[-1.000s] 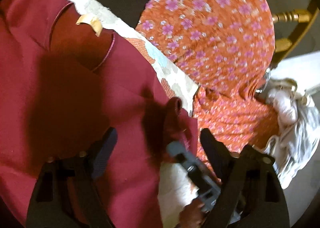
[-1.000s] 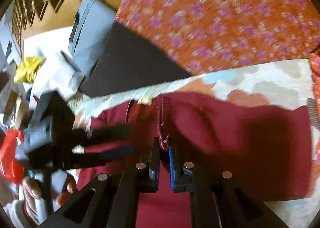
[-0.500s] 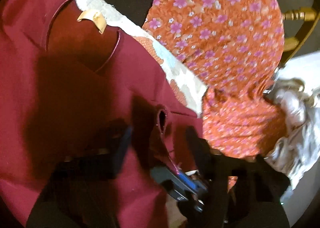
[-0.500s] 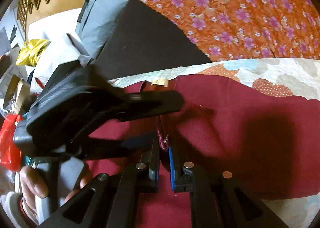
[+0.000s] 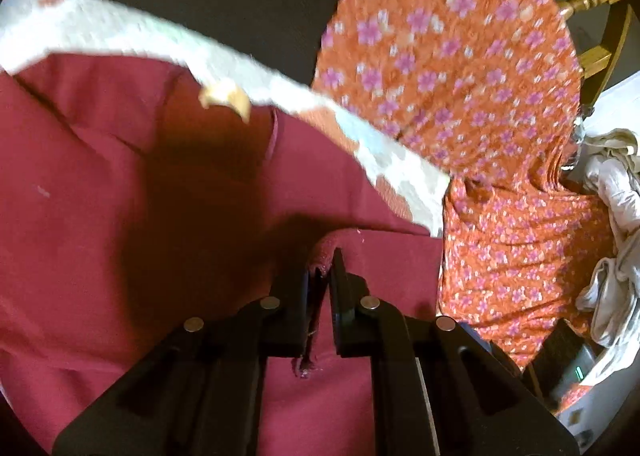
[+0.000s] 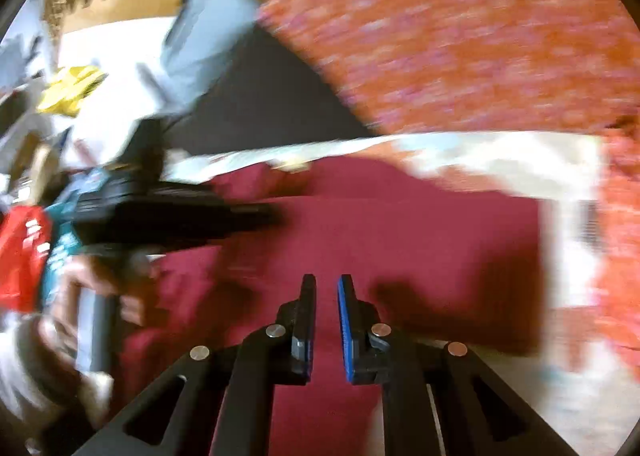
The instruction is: Fold small clothes
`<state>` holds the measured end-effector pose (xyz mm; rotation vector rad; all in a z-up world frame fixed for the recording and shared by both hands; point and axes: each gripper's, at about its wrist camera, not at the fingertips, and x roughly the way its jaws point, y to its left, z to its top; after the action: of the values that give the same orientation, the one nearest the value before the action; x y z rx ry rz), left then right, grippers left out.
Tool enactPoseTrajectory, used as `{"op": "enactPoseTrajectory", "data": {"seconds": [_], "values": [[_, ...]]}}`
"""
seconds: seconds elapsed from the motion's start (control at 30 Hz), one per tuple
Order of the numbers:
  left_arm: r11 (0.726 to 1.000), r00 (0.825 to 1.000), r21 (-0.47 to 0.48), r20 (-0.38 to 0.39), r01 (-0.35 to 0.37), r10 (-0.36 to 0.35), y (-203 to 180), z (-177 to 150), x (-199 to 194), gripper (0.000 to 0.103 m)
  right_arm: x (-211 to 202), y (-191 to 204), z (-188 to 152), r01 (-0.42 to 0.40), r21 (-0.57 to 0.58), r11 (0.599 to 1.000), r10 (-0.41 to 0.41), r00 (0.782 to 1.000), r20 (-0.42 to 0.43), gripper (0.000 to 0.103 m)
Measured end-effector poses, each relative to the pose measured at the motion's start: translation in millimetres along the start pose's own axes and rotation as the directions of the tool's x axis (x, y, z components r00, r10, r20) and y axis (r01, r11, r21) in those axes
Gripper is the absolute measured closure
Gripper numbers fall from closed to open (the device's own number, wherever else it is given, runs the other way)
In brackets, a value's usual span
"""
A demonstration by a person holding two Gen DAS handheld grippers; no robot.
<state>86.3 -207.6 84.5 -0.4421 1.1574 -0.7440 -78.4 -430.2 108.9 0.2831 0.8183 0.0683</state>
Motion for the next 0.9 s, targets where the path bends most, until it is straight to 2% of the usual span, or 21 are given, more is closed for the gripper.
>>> {"op": "enactPoseTrajectory", "data": {"seconds": [0.1,0.17,0.27,0.33,0.37,0.4,0.5,0.67,0.77,0.9], "values": [[1.0,1.0,-0.011,0.024,-0.009,0.009,6,3,-16,0.096,-6,-53,1,0.073,0.164,0.984,-0.07,0.997,-0.023,0.093],[0.999,0.999,0.011,0.033,-0.034,0.034,8,5,-27,0.096,-6,-67,-1,0.12,0.213,0.97,-0.114,0.993,-0.04,0.093],[0.995,0.993,0.038,0.071,-0.096,0.093,16,9,-50,0.096,-3,-73,-1,0.085,0.253,0.964,-0.079,0.996,-0.03,0.09],[0.992,0.988,0.005,0.091,-0.127,0.126,31,14,-62,0.096,5,-67,1,0.08,0.239,0.968,-0.074,0.997,-0.035,0.071],[0.99,0.985,-0.007,0.095,-0.141,0.141,38,15,-66,0.096,11,-64,2,0.083,0.23,0.97,-0.077,0.996,-0.036,0.059],[0.987,0.983,-0.025,0.095,-0.157,0.159,48,16,-69,0.096,17,-61,4,0.084,0.226,0.97,-0.077,0.996,-0.037,0.057],[0.983,0.981,-0.067,0.082,-0.172,0.178,70,11,-72,0.096,43,-52,12,0.1,0.231,0.968,-0.087,0.994,-0.065,0.057],[0.978,0.983,-0.124,0.054,-0.168,0.176,95,1,-74,0.096,68,-50,22,0.061,0.254,0.965,-0.044,0.996,-0.073,0.057],[0.979,0.981,-0.132,0.096,-0.157,0.171,94,8,-89,0.096,79,-47,29,0.08,0.261,0.962,-0.053,0.993,-0.109,0.057],[0.978,0.966,-0.139,0.187,-0.154,0.178,94,23,-116,0.096,63,-32,38,0.04,0.216,0.976,-0.032,0.999,-0.037,0.057]]}}
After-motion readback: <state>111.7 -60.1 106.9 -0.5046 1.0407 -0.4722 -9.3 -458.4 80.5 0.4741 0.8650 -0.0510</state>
